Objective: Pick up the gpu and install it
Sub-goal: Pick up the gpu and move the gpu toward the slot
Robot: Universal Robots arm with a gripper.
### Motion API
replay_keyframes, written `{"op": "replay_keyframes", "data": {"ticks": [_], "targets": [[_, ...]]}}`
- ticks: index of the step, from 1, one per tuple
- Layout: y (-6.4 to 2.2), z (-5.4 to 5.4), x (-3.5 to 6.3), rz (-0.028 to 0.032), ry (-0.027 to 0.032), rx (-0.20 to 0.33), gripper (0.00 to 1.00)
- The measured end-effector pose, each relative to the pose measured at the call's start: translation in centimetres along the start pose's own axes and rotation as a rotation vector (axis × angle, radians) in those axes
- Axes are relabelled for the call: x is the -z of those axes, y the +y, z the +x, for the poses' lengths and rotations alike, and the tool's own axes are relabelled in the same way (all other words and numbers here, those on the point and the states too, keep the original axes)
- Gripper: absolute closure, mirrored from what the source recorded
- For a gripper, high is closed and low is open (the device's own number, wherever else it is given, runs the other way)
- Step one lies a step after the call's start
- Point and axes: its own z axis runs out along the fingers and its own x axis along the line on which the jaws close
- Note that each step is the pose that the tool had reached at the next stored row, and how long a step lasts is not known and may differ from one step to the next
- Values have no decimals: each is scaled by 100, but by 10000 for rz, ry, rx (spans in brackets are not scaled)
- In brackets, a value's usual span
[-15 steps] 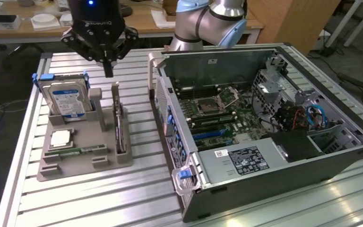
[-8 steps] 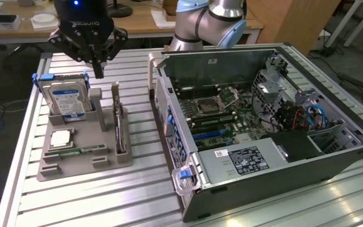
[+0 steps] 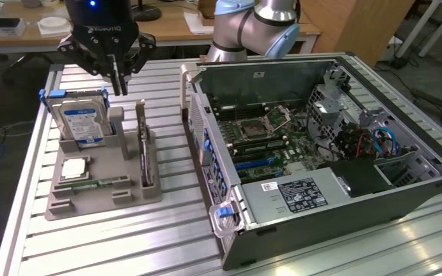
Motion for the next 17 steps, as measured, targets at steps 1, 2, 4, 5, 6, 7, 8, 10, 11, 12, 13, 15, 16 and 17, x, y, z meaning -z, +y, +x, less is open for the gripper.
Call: {"op": "replay_keyframes", "data": {"ticks": [1,2,4,5,6,7,8,10,11,12,13,15,16,17], "targets": [[0,0,0,0,0,0,84],[0,0,0,0,0,0,84],[0,0,0,2,0,0,71],[-1,0,-1,18,0,18,65],[-2,-2,-5,55,11,80,65],[-1,-4,-13,101,16,141,59],[-1,-9,-23,139,17,205,59],[-2,-27,-53,179,18,359,59],[-2,-39,-71,188,22,440,59],[-2,-49,-89,201,25,526,59],[-2,-58,-107,218,27,608,59],[-3,-70,-147,231,27,735,59],[-4,-72,-164,242,30,787,59],[-6,-74,-182,253,32,838,59]]}}
